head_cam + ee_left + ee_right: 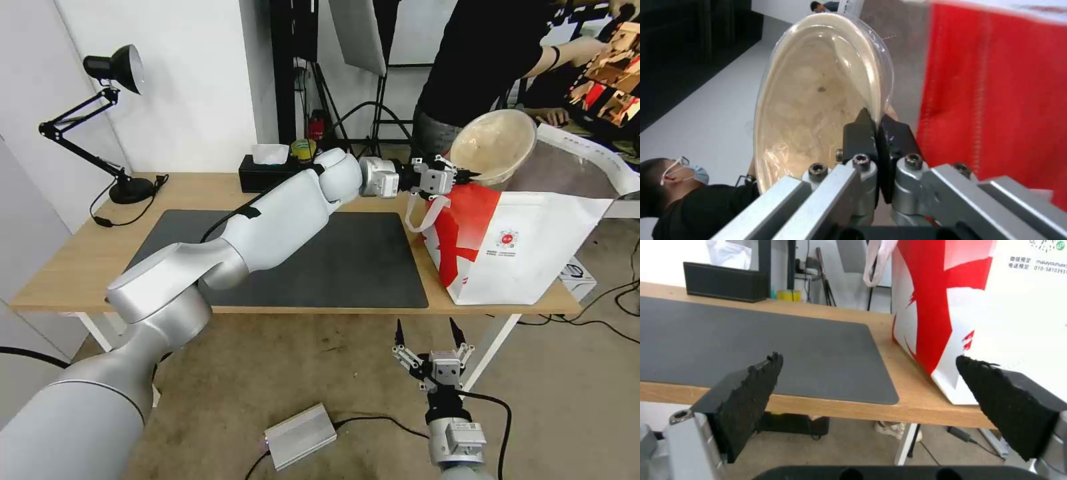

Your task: Pick up the trash from the table and place it into the takeout bag.

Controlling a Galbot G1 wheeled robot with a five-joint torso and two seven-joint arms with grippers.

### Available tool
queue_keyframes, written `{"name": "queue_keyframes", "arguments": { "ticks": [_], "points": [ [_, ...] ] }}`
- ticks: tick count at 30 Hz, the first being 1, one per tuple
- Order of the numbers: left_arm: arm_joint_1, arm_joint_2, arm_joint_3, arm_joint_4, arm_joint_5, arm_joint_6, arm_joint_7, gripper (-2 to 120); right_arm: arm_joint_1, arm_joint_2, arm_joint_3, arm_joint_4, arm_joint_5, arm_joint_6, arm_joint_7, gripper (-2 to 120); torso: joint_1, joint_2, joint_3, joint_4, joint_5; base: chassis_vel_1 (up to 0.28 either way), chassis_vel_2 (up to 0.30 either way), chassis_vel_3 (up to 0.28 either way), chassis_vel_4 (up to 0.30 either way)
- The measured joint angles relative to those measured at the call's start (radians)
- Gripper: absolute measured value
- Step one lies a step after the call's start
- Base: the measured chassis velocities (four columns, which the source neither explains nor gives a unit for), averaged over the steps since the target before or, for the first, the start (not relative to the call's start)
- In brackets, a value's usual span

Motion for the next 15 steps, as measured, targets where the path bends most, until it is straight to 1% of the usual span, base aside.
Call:
{"name": "queue_keyframes", "arguments": {
  "ticks": [6, 15],
  "points": [
    [-0.004, -0.017, -0.013, 0.027, 0.023, -0.011, 0.000, 0, 0.000, 0.000, 0.000, -0.001, 0.000, 0.001, 0.000, 99, 0.000, 0.000, 0.000, -0.0002, 0.0000, 0.000, 0.000, 0.000, 0.000],
    [-0.003, -0.025, -0.018, 0.039, 0.033, -0.018, 0.000, 0, 0.001, 0.001, 0.000, -0.005, 0.000, 0.001, 0.000, 99, 0.000, 0.000, 0.000, -0.0001, 0.0000, 0.000, 0.000, 0.000, 0.000]
  ]
}}
